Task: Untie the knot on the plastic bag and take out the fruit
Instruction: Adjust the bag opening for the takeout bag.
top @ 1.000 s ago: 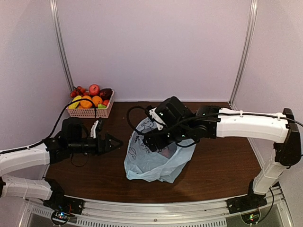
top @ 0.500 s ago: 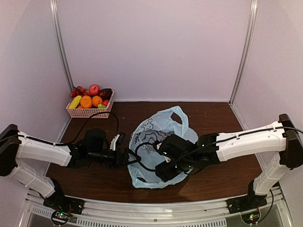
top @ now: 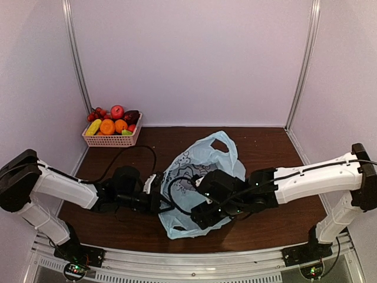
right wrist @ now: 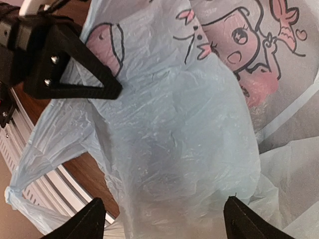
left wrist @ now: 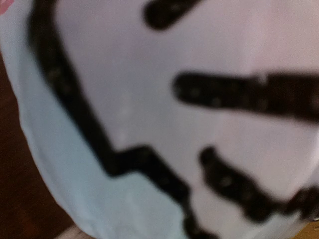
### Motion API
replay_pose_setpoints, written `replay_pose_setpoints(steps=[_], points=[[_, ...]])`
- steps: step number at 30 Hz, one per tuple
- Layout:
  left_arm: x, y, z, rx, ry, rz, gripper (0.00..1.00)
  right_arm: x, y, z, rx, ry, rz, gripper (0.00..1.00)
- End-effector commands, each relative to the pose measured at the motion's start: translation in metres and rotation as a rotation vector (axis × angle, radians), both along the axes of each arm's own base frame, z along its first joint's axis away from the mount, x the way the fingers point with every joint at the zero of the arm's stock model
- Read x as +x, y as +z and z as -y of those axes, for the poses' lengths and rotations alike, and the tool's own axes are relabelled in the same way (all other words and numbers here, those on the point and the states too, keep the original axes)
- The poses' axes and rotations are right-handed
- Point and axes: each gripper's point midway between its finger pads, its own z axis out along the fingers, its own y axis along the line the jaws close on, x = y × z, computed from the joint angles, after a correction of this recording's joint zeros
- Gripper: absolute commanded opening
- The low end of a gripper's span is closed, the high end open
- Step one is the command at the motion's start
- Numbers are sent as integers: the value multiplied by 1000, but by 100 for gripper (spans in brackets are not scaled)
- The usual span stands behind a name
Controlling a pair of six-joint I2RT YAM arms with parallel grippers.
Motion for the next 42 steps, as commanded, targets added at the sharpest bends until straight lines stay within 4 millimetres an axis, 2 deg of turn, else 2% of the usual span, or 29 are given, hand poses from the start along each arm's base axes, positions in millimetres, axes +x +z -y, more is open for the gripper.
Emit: replay_pose_setpoints(steps=[1,6,11,18,26,32,42], points=[[0,-2,3,45,-36,99,0,33,47,5,69,-116,93,85],[-7,-15,2,156,-78,177,0,60,53,1,108,-145,91,92],[-8,-23,-2,203,-87,197,0,71,31,-10,113,-52,37,97],[-7,-27,-3,230,-96,206,0,70,5,-18,105,101,-23,97],[-3,-29,-1,245,-92,206,0,62,-22,-17,46,148,-59,85],[-3,-30,1,247,-100,203,0,62,-29,-15,24,151,-56,78],[-3,-30,2,248,-101,204,0,64,-43,-11,-28,145,-43,81]])
